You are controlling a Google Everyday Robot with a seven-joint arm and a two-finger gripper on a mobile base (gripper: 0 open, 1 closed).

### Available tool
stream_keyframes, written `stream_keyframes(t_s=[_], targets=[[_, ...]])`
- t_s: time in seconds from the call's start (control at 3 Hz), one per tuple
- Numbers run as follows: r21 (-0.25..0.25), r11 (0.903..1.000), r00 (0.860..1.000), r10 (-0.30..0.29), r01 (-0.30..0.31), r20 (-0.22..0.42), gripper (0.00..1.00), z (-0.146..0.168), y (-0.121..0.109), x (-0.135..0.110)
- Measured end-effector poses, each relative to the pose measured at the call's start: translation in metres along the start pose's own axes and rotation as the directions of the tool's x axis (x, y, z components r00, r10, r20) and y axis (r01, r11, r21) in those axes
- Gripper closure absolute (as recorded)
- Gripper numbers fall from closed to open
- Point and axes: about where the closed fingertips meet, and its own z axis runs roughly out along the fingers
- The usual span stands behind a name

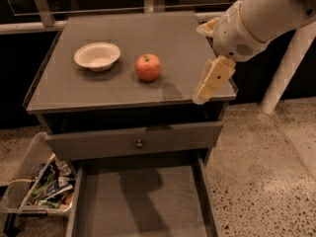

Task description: Place apple into middle drawer

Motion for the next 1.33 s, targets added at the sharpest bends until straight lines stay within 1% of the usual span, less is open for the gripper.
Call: stream_keyframes(t_s=[0.33, 0.67, 1.0, 1.33], targets=[[-0.013, 0.9999, 0.99, -0.003, 0.005, 0.14, 0.0, 0.031, -0.011, -0.03], [-0.044, 0.999, 0.973, 0.0, 0.011, 0.232, 0.0, 0.06, -0.018, -0.054], [-0.069, 0.9976, 0.96, 0.006, 0.014, 0.281, 0.0, 0.082, -0.023, -0.071], [-0.105, 0.9945, 0.952, 0.025, 0.007, 0.306, 0.0, 0.102, -0.026, -0.08]])
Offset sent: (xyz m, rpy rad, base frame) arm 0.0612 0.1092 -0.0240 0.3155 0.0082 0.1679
